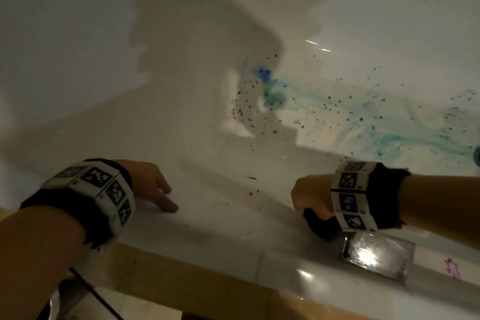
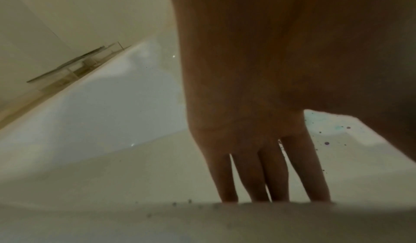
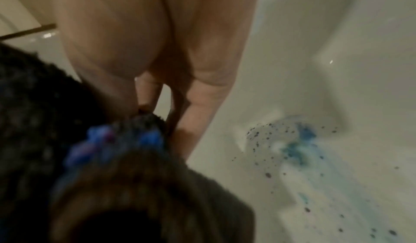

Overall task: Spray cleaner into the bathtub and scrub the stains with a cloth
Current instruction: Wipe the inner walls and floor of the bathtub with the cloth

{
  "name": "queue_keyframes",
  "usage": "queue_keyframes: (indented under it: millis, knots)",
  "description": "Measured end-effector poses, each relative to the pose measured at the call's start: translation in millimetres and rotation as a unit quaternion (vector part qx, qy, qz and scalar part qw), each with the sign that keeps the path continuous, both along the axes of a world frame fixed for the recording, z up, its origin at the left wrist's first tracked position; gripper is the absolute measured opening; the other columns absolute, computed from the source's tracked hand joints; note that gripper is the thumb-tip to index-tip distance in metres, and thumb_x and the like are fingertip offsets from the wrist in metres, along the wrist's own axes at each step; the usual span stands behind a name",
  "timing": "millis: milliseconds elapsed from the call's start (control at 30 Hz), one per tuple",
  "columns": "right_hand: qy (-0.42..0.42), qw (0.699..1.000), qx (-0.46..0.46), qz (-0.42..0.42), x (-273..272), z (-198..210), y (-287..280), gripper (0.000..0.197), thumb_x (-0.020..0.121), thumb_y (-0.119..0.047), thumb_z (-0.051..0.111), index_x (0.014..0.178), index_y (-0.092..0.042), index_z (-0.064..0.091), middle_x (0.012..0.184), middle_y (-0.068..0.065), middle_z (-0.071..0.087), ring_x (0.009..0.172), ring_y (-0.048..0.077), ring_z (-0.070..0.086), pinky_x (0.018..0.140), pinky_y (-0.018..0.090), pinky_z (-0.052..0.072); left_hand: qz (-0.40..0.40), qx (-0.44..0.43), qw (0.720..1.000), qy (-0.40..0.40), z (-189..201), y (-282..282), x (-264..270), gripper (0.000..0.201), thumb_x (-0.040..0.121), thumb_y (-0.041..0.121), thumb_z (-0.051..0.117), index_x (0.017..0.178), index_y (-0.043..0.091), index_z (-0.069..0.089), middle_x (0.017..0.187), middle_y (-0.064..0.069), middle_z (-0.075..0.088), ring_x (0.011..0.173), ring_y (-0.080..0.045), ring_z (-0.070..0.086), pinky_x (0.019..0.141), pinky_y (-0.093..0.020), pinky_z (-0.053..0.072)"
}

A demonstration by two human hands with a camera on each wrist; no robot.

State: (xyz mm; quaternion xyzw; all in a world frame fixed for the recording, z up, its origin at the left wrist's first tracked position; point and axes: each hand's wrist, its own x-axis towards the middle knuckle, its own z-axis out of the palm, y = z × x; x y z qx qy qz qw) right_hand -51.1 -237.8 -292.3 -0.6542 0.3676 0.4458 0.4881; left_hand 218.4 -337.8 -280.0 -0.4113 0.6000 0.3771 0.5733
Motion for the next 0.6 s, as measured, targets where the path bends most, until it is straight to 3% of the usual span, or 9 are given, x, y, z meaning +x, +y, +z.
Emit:
queue_keyframes:
  millis: [67, 200, 400, 500, 600]
  knots:
    - [0.013, 1.0, -0.003, 0.001, 15.3, -10.3, 5.7, 0.032, 0.088, -0.01, 0.057, 0.12, -0.007, 0.059, 0.123, 0.011, 0.059, 0.114, 0.025, 0.056, 0.087, 0.028, 0.045, -0.011, 0.009, 1.0, 0.004, -1.3, -6.4, 6.2, 0.071, 0.075, 0.063, 0.059, 0.136, 0.028, 0.047, 0.141, 0.008, 0.044, 0.128, -0.015, 0.042, 0.108, -0.03, 0.03]
    - [0.012, 1.0, 0.021, 0.004, 36.7, -23.1, -3.9, 0.031, 0.087, -0.003, 0.057, 0.118, 0.0, 0.057, 0.125, 0.017, 0.055, 0.113, 0.031, 0.055, 0.088, 0.027, 0.043, -0.024, 0.027, 0.999, 0.006, -5.2, -20.4, 14.4, 0.071, 0.075, 0.061, 0.062, 0.136, 0.029, 0.046, 0.138, 0.01, 0.046, 0.126, -0.013, 0.044, 0.106, -0.028, 0.032]
    - [-0.001, 1.0, 0.02, -0.012, 80.3, -49.3, -38.6, 0.031, 0.09, -0.007, 0.053, 0.119, 0.003, 0.055, 0.127, 0.019, 0.053, 0.114, 0.034, 0.053, 0.096, 0.033, 0.042, -0.049, 0.052, 0.997, -0.013, -13.8, -35.3, 19.6, 0.075, 0.066, 0.065, 0.068, 0.133, 0.035, 0.05, 0.135, 0.012, 0.05, 0.122, -0.014, 0.048, 0.106, -0.033, 0.037]
    - [-0.049, 0.997, -0.049, -0.03, 110.0, -79.9, -58.5, 0.044, 0.092, -0.031, 0.047, 0.127, -0.004, 0.049, 0.135, 0.015, 0.045, 0.122, 0.034, 0.046, 0.104, 0.04, 0.037, -0.058, 0.06, 0.997, -0.006, -16.8, -40.4, 17.8, 0.074, 0.067, 0.061, 0.07, 0.133, 0.034, 0.05, 0.135, 0.011, 0.05, 0.121, -0.015, 0.049, 0.105, -0.031, 0.038]
    - [-0.076, 0.987, -0.127, -0.057, 144.1, -98.2, -90.4, 0.042, 0.094, -0.028, 0.044, 0.129, -0.005, 0.045, 0.134, 0.013, 0.043, 0.121, 0.034, 0.046, 0.099, 0.039, 0.039, -0.075, 0.082, 0.994, -0.002, -18.8, -42.0, 17.7, 0.072, 0.072, 0.059, 0.068, 0.135, 0.033, 0.047, 0.137, 0.011, 0.05, 0.122, -0.014, 0.049, 0.105, -0.03, 0.038]
